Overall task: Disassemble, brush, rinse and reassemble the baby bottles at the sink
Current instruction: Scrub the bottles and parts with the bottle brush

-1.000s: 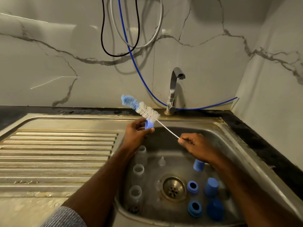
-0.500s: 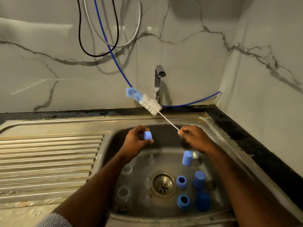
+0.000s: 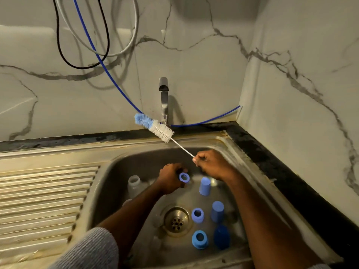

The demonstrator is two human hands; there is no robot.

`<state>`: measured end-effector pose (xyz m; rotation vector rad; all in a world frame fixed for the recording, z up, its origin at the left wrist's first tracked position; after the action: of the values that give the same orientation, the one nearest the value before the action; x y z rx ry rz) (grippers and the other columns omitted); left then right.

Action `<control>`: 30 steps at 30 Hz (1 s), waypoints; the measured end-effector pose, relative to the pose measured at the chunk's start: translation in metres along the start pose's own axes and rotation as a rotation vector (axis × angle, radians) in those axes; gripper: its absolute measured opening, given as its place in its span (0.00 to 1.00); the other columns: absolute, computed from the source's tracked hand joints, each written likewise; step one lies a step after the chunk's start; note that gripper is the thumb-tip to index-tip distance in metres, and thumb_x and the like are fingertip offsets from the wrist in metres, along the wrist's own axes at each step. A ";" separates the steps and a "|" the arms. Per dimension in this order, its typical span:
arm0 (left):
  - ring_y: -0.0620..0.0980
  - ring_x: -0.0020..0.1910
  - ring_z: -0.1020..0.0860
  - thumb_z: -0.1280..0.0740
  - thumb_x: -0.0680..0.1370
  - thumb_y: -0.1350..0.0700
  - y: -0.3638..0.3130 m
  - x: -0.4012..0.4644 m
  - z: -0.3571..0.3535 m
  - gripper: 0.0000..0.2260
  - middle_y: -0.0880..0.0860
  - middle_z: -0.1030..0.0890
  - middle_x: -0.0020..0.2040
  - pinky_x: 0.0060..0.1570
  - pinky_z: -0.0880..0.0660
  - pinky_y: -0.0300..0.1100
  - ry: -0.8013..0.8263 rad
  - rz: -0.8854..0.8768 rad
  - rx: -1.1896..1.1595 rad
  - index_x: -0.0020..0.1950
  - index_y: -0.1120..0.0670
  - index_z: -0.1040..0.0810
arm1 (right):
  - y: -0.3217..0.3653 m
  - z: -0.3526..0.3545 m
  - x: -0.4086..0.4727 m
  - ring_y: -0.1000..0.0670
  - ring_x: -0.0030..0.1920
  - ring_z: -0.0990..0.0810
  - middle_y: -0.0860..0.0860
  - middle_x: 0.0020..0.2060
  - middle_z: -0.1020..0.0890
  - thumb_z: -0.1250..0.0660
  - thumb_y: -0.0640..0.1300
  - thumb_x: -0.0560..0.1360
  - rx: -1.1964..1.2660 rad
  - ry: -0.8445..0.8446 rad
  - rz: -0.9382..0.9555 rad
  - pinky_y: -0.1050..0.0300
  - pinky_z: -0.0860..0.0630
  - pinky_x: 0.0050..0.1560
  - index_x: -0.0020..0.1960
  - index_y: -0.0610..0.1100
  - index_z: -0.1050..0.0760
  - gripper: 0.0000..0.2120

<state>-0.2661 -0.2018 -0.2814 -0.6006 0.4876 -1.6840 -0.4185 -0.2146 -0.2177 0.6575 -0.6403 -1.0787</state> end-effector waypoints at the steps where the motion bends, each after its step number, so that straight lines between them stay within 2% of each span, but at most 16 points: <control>1: 0.46 0.52 0.20 0.18 0.63 0.60 0.002 0.004 -0.006 0.26 0.47 0.17 0.53 0.52 0.24 0.39 0.008 0.000 -0.004 0.59 0.52 0.20 | -0.001 -0.001 0.001 0.63 0.25 0.29 0.57 0.24 0.25 0.33 0.44 0.79 0.000 0.004 -0.006 0.67 0.32 0.32 0.32 0.50 0.26 0.17; 3: 0.44 0.52 0.21 0.19 0.62 0.64 0.008 0.012 -0.020 0.31 0.49 0.17 0.55 0.48 0.27 0.30 0.049 0.009 -0.027 0.64 0.55 0.21 | -0.005 -0.004 0.002 0.63 0.25 0.29 0.57 0.22 0.26 0.33 0.45 0.80 -0.004 0.017 -0.018 0.65 0.32 0.32 0.32 0.50 0.26 0.17; 8: 0.49 0.54 0.19 0.21 0.63 0.65 0.025 0.021 -0.037 0.30 0.51 0.16 0.56 0.54 0.23 0.41 0.078 0.022 0.007 0.64 0.54 0.21 | -0.008 -0.009 0.003 0.64 0.24 0.29 0.58 0.21 0.26 0.33 0.46 0.80 -0.018 0.049 -0.029 0.63 0.33 0.33 0.32 0.49 0.26 0.17; 12: 0.48 0.51 0.20 0.24 0.67 0.64 0.036 0.022 -0.049 0.24 0.53 0.17 0.55 0.48 0.26 0.35 0.113 0.035 0.006 0.63 0.56 0.20 | -0.009 -0.009 0.003 0.64 0.24 0.29 0.61 0.21 0.26 0.34 0.45 0.80 -0.015 0.057 -0.042 0.64 0.34 0.33 0.32 0.49 0.27 0.17; 15: 0.51 0.52 0.19 0.25 0.69 0.64 0.043 0.020 -0.059 0.24 0.55 0.18 0.57 0.46 0.26 0.33 0.133 0.050 0.017 0.65 0.57 0.22 | -0.008 -0.004 0.000 0.61 0.25 0.30 0.57 0.22 0.26 0.34 0.45 0.80 -0.007 0.052 -0.064 0.62 0.33 0.33 0.33 0.49 0.26 0.17; 19: 0.53 0.58 0.21 0.26 0.67 0.63 0.036 0.022 -0.059 0.26 0.55 0.21 0.61 0.54 0.24 0.41 0.086 0.006 0.009 0.65 0.57 0.22 | -0.004 0.008 -0.009 0.58 0.30 0.29 0.54 0.28 0.25 0.35 0.46 0.81 -0.040 0.072 -0.095 0.64 0.32 0.34 0.36 0.47 0.24 0.15; 22: 0.54 0.59 0.23 0.19 0.64 0.59 0.015 0.027 -0.062 0.31 0.55 0.22 0.60 0.54 0.30 0.39 0.060 -0.024 0.001 0.66 0.57 0.22 | -0.008 0.018 -0.018 0.58 0.27 0.30 0.55 0.26 0.26 0.35 0.47 0.81 -0.073 0.137 -0.143 0.71 0.36 0.25 0.41 0.45 0.22 0.12; 24: 0.53 0.62 0.24 0.18 0.65 0.52 0.004 0.029 -0.073 0.34 0.54 0.22 0.64 0.57 0.31 0.39 0.095 -0.005 -0.017 0.69 0.56 0.24 | -0.011 0.022 -0.022 0.58 0.28 0.29 0.56 0.26 0.26 0.35 0.48 0.81 -0.068 0.158 -0.155 0.71 0.36 0.25 0.40 0.46 0.22 0.12; 26: 0.53 0.67 0.27 0.21 0.69 0.45 -0.003 0.029 -0.089 0.36 0.52 0.24 0.68 0.64 0.31 0.44 0.161 -0.003 0.006 0.74 0.51 0.28 | -0.010 0.027 -0.024 0.59 0.30 0.28 0.56 0.29 0.25 0.35 0.48 0.81 -0.064 0.151 -0.155 0.71 0.35 0.26 0.40 0.48 0.23 0.12; 28: 0.52 0.70 0.30 0.25 0.73 0.44 -0.008 0.030 -0.098 0.33 0.48 0.25 0.71 0.68 0.34 0.50 0.176 -0.040 0.066 0.76 0.46 0.31 | -0.006 0.027 -0.024 0.59 0.31 0.28 0.56 0.30 0.24 0.35 0.47 0.82 -0.060 0.148 -0.144 0.73 0.35 0.25 0.40 0.49 0.23 0.12; 30: 0.51 0.70 0.31 0.27 0.75 0.46 -0.013 0.030 -0.098 0.29 0.47 0.25 0.71 0.68 0.35 0.52 0.152 -0.066 0.111 0.75 0.44 0.31 | -0.003 0.026 -0.023 0.59 0.32 0.27 0.56 0.31 0.24 0.35 0.47 0.82 -0.053 0.150 -0.135 0.70 0.33 0.30 0.40 0.49 0.23 0.12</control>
<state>-0.3422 -0.2296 -0.3451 -0.4135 0.4841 -1.8152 -0.4474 -0.1991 -0.2067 0.7358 -0.4411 -1.1550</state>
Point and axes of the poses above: each hand's wrist, its own x-axis towards the middle knuckle, its own z-axis out of the back of the hand, y = z × x, the point moved 8 cm from there along x, towards the middle knuckle
